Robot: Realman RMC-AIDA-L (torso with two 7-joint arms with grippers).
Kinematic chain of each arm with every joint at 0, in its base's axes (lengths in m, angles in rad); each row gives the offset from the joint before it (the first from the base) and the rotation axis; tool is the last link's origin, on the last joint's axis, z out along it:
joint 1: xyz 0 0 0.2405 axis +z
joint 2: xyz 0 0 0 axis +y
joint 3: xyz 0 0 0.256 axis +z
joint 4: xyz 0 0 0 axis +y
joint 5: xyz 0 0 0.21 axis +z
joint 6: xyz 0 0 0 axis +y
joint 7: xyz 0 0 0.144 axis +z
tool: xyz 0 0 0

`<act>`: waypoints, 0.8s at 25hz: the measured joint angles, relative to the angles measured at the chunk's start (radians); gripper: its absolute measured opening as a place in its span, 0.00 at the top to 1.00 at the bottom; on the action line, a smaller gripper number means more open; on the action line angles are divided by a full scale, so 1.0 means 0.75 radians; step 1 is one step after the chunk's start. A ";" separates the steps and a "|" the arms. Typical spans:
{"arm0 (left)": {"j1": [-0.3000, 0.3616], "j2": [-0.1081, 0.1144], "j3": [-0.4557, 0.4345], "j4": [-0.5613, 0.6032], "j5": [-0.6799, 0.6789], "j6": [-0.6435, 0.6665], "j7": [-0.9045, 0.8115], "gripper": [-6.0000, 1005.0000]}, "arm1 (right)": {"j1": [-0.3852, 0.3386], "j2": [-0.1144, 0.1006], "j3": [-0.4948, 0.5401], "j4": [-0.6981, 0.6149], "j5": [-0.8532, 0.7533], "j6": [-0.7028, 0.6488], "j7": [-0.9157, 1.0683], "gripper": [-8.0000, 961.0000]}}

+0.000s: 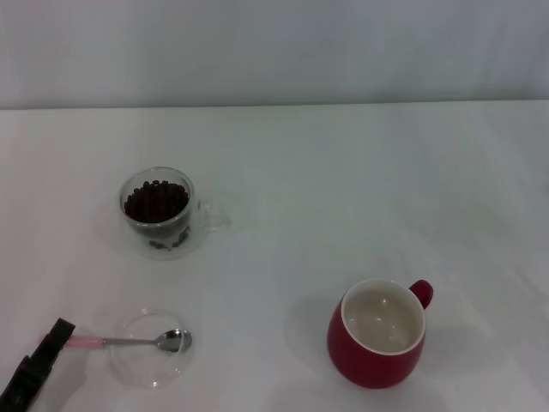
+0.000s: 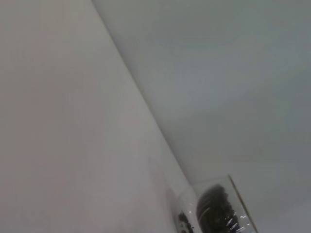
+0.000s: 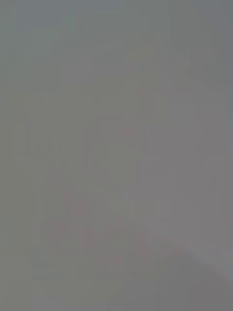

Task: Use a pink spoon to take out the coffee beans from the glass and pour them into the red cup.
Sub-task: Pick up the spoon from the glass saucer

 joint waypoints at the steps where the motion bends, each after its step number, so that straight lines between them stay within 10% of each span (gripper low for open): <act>1: 0.000 0.001 0.001 0.001 0.002 0.005 0.001 0.86 | -0.002 0.000 0.000 0.000 0.000 -0.003 0.000 0.17; 20: 0.082 0.031 0.062 0.194 0.007 0.130 -0.060 0.86 | -0.009 0.004 -0.008 0.022 0.001 -0.043 0.000 0.17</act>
